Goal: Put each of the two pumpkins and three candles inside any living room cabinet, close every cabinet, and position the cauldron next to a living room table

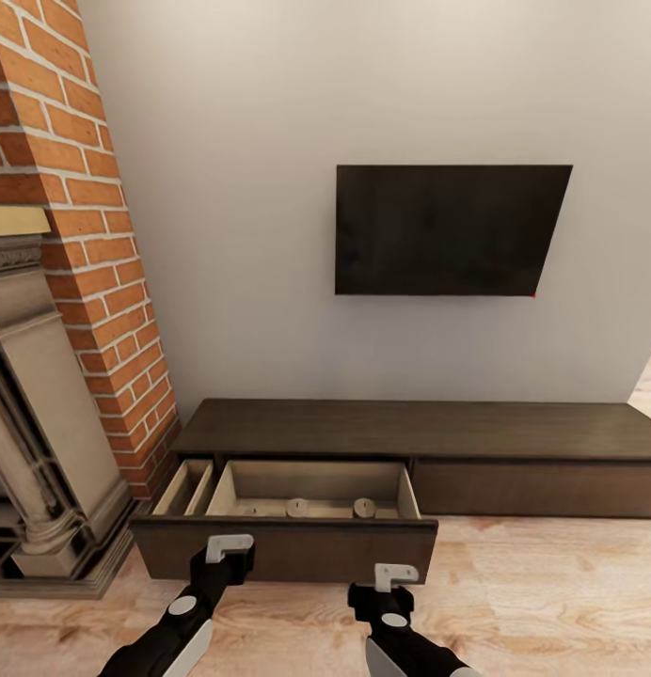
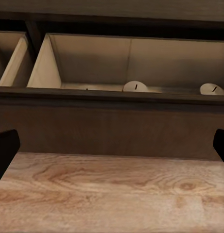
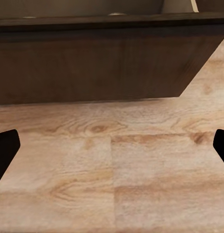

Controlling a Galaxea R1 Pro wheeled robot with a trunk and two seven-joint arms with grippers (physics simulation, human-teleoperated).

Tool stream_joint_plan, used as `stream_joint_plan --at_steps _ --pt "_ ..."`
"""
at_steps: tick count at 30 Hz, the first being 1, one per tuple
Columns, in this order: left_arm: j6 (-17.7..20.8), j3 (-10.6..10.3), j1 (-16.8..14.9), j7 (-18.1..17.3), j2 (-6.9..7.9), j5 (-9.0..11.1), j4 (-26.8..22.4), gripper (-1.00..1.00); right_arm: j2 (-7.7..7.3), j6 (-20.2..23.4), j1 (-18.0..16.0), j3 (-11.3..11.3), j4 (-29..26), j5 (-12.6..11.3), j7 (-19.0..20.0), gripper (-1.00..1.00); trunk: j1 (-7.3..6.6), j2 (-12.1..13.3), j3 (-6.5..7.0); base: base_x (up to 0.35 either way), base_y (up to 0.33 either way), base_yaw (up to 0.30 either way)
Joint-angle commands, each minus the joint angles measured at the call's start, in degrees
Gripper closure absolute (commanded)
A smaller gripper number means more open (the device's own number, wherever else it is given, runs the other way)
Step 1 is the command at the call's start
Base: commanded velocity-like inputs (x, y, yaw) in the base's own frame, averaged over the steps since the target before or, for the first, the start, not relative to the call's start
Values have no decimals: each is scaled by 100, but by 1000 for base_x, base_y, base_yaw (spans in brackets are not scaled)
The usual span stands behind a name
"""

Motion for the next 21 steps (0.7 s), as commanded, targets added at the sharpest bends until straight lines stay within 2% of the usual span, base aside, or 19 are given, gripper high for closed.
stream_joint_plan --at_steps 1,8,14,21 --pt "-30 -48 -9 48 4 62 -5 -100 -1 -34 -3 54 2 -59 40 -100 22 -45 -24 0 0 0" --pt "-23 -54 -6 7 -6 55 3 -100 -2 -52 56 70 1 -40 161 -100 176 -326 -150 0 0 0" --pt "0 -54 -10 -405 -5 41 6 -100 -8 -624 199 145 2 58 142 -100 308 -566 -258 0 0 0" --pt "8 -57 -7 -493 -5 33 7 -100 -1 -977 283 176 -16 124 88 -100 462 -847 -383 0 0 0"
